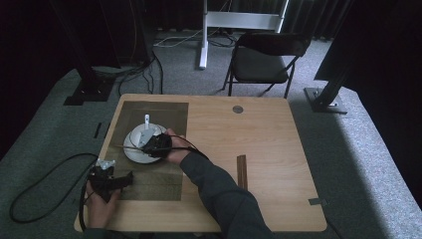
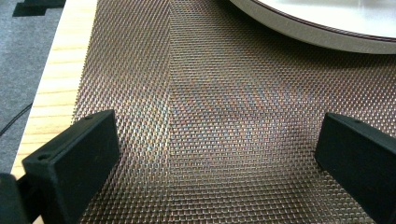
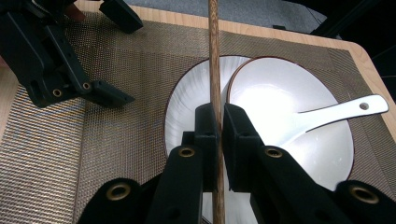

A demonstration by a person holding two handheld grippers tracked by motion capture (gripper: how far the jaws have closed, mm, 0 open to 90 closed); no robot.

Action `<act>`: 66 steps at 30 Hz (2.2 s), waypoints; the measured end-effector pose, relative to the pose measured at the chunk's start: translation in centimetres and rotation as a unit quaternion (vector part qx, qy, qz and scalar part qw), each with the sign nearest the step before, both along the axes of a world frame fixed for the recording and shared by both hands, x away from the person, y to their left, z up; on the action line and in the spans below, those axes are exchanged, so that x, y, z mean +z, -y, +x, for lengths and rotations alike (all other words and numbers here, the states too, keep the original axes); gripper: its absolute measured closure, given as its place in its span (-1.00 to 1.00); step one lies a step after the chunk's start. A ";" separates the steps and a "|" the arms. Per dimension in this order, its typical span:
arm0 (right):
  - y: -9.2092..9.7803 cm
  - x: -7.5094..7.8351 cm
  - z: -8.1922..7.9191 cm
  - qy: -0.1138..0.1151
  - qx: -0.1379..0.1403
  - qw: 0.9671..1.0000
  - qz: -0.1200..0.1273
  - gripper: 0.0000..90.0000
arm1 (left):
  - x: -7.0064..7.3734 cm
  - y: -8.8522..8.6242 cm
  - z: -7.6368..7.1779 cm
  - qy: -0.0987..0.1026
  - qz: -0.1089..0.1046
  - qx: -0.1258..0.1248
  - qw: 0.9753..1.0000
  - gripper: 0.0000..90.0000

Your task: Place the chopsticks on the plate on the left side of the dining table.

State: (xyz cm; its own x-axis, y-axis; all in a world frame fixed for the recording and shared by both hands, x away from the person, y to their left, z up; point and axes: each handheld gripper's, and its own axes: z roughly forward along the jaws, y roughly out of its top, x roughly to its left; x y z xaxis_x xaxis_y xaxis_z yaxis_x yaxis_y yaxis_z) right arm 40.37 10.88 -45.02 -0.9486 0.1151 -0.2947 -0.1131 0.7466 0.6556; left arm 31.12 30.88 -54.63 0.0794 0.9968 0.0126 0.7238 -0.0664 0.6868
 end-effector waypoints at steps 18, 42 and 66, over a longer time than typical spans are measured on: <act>-1.1 -0.7 0.2 0.005 0.006 1.000 -0.011 0.89 | 0.0 0.0 0.0 0.000 0.000 0.000 1.000 -1.00; -2.0 -2.4 0.5 0.007 0.006 0.999 -0.032 0.88 | 0.0 0.0 0.0 0.000 0.000 0.000 1.000 -1.00; -2.5 -4.3 0.9 0.001 0.003 0.998 -0.057 0.88 | 0.0 0.0 0.0 0.002 0.000 0.001 1.000 -1.00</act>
State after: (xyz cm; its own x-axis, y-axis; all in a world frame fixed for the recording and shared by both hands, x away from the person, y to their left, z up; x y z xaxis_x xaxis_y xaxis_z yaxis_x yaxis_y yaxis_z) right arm 41.27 13.36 -49.35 -0.9488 0.0755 -0.3068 -0.1183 0.8155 0.5665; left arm 31.13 30.87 -54.66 0.0776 0.9969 0.0121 0.7215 -0.0645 0.6894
